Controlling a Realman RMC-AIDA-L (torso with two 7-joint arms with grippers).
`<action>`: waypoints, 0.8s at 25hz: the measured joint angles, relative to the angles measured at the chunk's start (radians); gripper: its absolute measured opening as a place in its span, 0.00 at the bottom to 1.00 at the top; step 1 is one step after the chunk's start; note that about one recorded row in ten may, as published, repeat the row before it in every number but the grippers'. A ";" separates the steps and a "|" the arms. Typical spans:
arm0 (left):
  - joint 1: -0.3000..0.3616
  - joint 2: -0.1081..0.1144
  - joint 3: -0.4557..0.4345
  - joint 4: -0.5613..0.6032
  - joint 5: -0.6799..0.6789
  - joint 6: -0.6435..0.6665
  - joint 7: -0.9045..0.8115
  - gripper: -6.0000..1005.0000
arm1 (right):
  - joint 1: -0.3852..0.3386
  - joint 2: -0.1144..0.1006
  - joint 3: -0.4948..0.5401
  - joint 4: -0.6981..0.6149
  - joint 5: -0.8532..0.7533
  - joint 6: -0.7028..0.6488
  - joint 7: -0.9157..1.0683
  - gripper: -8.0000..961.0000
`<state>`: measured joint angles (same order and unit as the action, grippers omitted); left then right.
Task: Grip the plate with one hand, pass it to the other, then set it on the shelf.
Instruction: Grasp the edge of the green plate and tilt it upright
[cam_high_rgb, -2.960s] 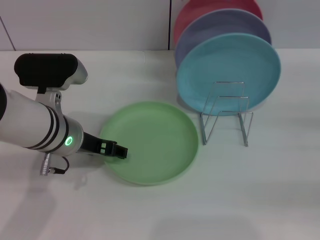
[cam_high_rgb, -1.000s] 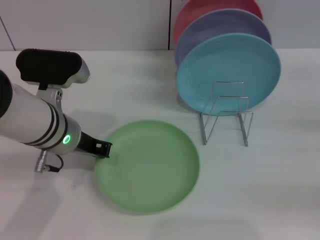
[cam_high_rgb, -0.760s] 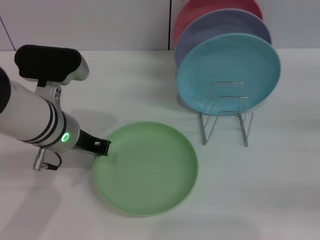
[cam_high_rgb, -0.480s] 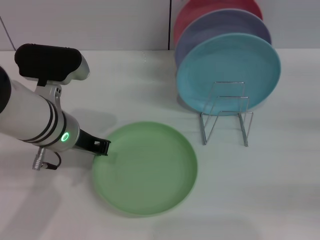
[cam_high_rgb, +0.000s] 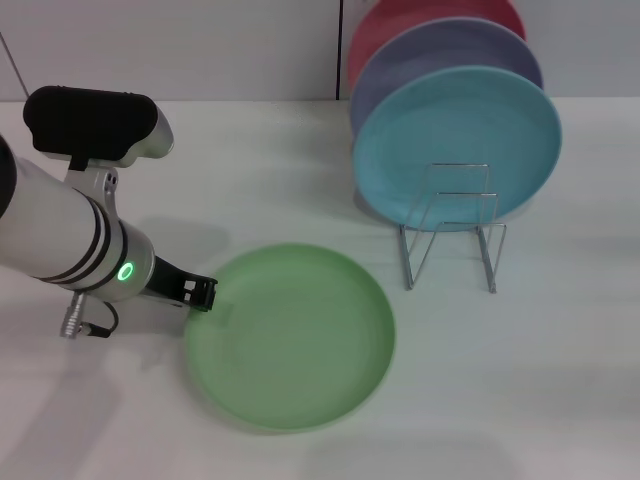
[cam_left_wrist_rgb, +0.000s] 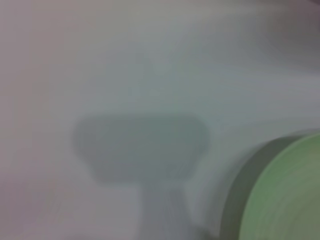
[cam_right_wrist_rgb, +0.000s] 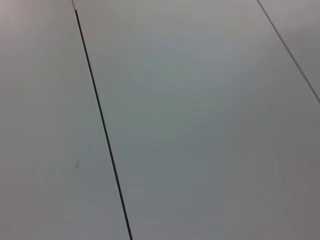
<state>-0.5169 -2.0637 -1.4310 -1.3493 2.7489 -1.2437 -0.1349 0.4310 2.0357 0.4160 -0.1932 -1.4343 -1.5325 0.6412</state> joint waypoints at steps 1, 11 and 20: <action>0.000 0.000 0.000 0.000 0.000 0.000 0.000 0.20 | 0.000 0.000 0.000 0.000 0.000 0.000 0.000 0.72; -0.019 0.001 -0.001 0.010 -0.005 -0.019 0.002 0.29 | 0.005 -0.002 0.000 0.000 0.000 0.000 0.000 0.71; -0.032 -0.002 -0.001 0.055 -0.008 -0.019 0.004 0.28 | 0.007 -0.002 -0.003 0.000 0.000 0.000 0.000 0.71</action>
<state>-0.5493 -2.0661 -1.4324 -1.2939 2.7410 -1.2627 -0.1306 0.4376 2.0339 0.4133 -0.1933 -1.4343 -1.5323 0.6412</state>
